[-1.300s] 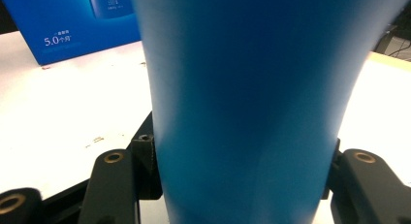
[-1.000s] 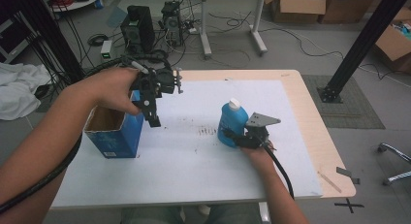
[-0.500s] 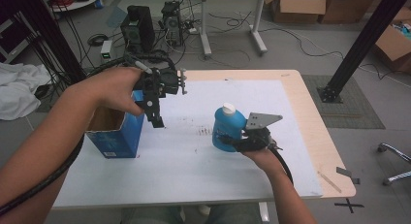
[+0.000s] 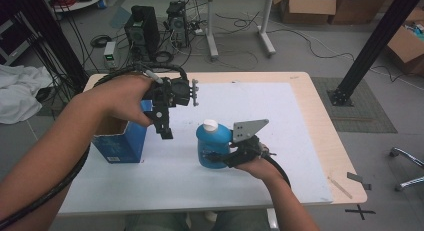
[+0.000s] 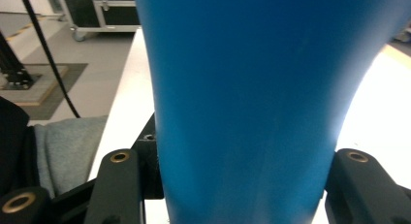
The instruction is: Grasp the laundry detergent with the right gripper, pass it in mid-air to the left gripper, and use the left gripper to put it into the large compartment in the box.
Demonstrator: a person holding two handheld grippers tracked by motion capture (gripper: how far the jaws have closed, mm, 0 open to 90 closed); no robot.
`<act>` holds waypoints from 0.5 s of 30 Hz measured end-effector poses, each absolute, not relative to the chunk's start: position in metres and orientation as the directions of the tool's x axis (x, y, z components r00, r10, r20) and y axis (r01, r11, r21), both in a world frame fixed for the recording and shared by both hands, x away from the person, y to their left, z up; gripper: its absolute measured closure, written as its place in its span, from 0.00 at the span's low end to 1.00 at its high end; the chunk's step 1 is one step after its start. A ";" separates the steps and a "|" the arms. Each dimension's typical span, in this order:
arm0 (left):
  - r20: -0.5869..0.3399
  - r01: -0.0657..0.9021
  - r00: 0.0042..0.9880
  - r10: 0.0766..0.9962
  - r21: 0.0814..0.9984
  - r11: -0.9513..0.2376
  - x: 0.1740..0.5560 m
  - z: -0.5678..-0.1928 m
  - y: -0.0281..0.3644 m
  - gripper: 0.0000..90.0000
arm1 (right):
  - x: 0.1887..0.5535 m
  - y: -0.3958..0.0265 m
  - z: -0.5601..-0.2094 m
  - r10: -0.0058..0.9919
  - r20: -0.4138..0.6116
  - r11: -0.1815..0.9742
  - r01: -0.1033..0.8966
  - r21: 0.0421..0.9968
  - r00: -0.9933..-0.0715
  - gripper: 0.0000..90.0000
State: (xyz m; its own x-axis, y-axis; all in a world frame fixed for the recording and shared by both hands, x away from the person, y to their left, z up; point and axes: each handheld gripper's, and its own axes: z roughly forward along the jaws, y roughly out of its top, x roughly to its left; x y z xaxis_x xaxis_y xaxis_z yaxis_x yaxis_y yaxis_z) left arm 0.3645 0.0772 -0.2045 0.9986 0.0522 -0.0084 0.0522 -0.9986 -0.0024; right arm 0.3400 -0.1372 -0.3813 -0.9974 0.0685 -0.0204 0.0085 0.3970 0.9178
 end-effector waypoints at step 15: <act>-0.025 0.027 0.999 0.028 -0.001 -1.000 0.356 -0.215 0.067 0.00 | 0.348 -0.100 -0.388 0.012 0.018 0.404 0.021 0.915 -1.000 0.50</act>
